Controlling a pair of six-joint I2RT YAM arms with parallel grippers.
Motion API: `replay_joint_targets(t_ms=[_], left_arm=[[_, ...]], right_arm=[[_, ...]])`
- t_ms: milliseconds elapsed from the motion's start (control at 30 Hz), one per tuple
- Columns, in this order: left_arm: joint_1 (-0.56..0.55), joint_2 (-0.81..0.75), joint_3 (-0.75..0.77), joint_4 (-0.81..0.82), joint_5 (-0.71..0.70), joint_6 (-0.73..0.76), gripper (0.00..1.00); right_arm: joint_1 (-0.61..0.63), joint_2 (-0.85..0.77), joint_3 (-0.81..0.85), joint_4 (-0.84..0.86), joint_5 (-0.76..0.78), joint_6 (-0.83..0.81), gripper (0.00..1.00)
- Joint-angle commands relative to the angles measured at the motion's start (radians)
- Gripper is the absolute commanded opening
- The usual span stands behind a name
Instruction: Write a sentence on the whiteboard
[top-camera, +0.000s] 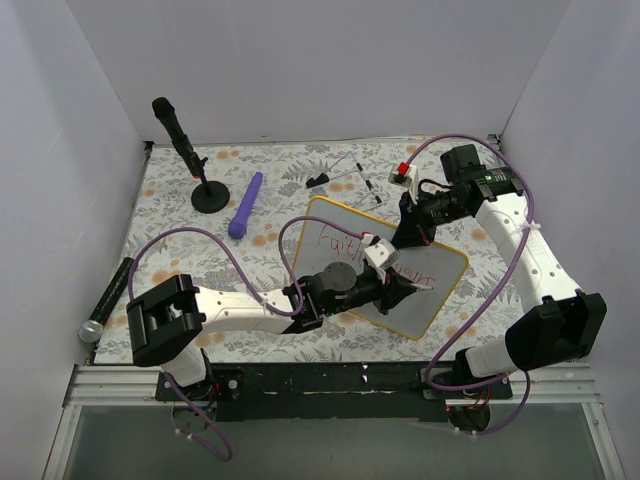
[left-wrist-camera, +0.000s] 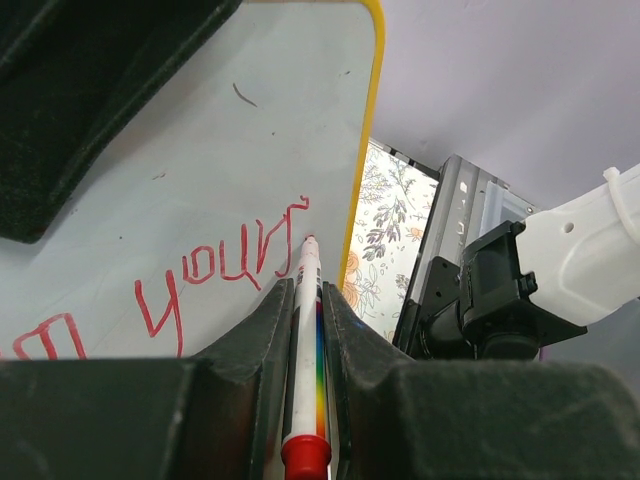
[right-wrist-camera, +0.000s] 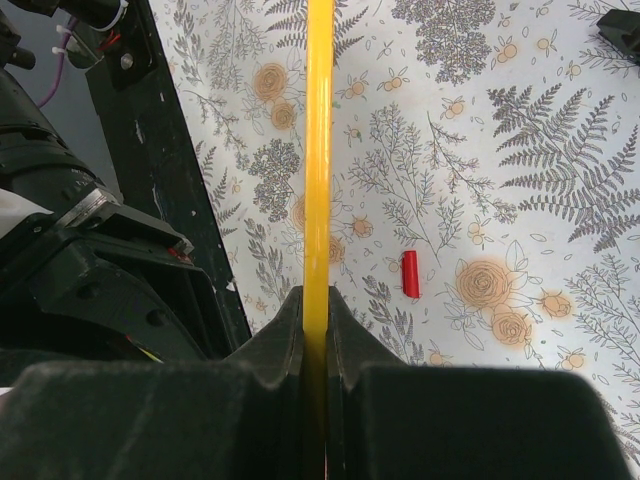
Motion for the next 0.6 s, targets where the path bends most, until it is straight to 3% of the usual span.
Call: replay_joint_targets(t_ms=[0,567], left_arm=[[0.001,0.009,0.049,-0.005,-0.007,0.022,0.0],[0.013,-0.018,0.036,0.004,-0.038,0.025,0.0]], right_arm=[[-0.005,-0.044,0.014,0.038,-0.1,-0.007,0.01],[-0.005,-0.039,0.014,0.037,-0.1,-0.007,0.01]])
